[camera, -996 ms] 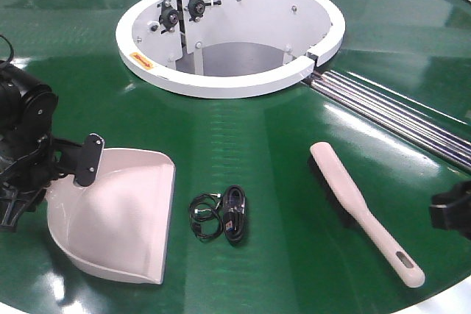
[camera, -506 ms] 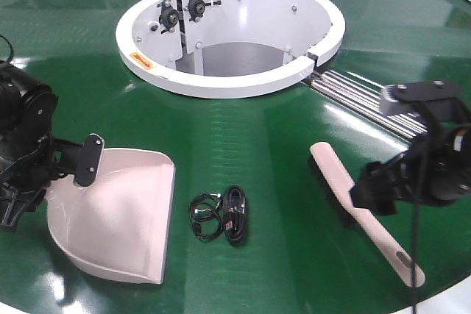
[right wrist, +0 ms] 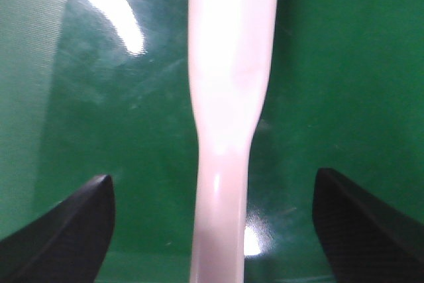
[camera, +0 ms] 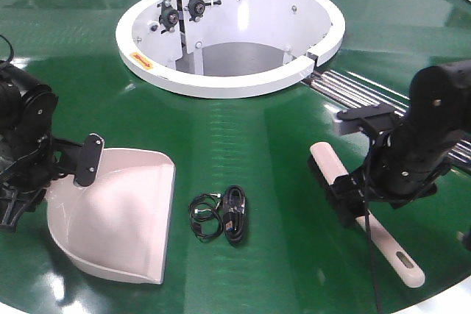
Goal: Clean and inspect green conveyor with broom and dustpan
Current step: 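Reach the right gripper to the pink brush handle and grasp it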
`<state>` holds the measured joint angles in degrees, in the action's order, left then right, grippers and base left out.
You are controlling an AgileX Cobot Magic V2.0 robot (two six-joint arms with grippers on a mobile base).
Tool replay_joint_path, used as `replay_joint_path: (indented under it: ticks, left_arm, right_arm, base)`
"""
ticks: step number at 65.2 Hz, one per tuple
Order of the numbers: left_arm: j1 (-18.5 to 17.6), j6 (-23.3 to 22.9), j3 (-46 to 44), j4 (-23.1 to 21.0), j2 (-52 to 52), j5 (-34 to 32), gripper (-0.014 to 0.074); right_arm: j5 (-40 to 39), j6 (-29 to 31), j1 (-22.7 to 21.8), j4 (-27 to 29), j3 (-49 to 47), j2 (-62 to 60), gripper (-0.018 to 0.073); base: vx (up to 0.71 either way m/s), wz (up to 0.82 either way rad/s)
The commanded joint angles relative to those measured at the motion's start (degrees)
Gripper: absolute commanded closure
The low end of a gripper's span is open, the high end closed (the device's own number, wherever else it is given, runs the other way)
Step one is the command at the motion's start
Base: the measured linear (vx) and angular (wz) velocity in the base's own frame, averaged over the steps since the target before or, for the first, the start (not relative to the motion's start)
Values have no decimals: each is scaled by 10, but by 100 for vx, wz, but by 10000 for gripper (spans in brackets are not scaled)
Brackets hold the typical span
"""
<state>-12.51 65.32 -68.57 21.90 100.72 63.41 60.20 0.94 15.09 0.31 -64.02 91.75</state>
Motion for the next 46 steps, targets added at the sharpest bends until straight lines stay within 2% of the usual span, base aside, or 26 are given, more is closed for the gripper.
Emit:
replay_joint_path:
  ticks: [1, 22, 30, 44, 46]
  left_arm:
    - [-3, -8, -12, 7, -23, 4, 603]
    - [-3, -8, -12, 7, -23, 4, 603]
    - [-3, -8, -12, 7, -23, 4, 603]
    - [-3, -8, -12, 7, -23, 4, 603]
    - [-3, -8, -12, 7, -23, 4, 603]
  right_arm:
    - [0, -1, -2, -3, -17, 14, 15]
    - [-2, -9, -2, -3, -17, 81, 148]
    - [-11, -14, -2, -3, -17, 82, 272]
    - [-22, -18, -2, -3, -18, 62, 577]
    - [-22, -19, -2, 0, -18, 54, 574]
  base:
    - [0, 0]
    - [0, 0]
    - [0, 0]
    - [0, 0]
    - [0, 0]
